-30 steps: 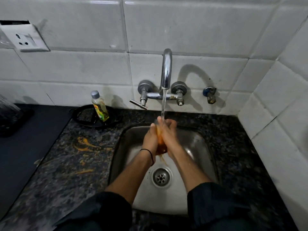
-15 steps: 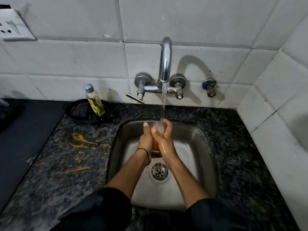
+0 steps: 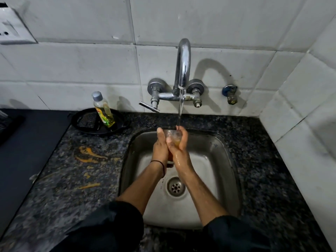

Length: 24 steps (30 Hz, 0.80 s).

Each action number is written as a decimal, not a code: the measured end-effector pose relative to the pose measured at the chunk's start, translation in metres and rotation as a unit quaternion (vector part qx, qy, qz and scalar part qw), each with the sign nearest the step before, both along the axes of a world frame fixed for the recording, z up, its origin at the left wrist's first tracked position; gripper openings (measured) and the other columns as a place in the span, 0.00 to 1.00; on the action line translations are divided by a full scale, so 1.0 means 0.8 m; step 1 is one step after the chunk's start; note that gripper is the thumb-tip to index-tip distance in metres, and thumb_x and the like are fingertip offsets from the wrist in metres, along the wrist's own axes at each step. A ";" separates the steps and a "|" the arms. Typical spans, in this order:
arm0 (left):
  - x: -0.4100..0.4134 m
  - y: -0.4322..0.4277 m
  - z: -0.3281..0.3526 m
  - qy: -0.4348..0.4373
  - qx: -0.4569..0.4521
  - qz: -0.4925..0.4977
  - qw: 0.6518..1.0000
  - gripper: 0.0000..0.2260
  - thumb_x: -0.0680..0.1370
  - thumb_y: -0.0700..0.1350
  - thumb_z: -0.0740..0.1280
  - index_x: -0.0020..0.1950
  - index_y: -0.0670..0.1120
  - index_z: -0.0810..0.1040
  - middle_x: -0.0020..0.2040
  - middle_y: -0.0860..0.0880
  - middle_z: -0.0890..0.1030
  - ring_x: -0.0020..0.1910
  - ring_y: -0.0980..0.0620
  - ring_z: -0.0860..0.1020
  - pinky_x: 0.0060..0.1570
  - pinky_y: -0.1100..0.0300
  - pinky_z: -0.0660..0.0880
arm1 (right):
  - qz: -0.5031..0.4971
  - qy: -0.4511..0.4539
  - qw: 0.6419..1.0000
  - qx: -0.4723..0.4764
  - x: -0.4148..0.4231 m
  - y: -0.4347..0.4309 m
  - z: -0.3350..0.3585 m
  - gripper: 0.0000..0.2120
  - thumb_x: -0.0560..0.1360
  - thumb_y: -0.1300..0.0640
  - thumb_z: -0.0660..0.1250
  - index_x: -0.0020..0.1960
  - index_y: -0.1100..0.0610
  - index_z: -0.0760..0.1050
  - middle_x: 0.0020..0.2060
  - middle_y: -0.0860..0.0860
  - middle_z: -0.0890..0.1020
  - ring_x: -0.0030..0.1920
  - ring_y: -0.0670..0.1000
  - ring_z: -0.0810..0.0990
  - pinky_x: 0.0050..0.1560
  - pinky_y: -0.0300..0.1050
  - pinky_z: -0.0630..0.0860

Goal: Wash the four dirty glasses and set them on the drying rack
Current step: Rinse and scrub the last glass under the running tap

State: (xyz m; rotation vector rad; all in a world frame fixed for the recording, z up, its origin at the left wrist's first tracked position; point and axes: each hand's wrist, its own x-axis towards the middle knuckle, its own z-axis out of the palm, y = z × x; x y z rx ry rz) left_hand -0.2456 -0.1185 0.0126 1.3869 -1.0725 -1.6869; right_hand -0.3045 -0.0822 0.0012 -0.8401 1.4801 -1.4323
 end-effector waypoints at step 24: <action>-0.020 -0.062 -0.041 0.202 0.211 -0.053 0.955 0.20 0.80 0.58 0.61 0.65 0.47 0.77 0.50 0.43 0.83 0.47 0.46 0.81 0.34 0.55 0.81 | 0.385 0.616 0.672 0.145 -0.076 -0.023 0.119 0.05 0.75 0.56 0.67 0.45 0.58 0.76 0.38 0.50 0.75 0.40 0.51 0.75 0.36 0.43 0.71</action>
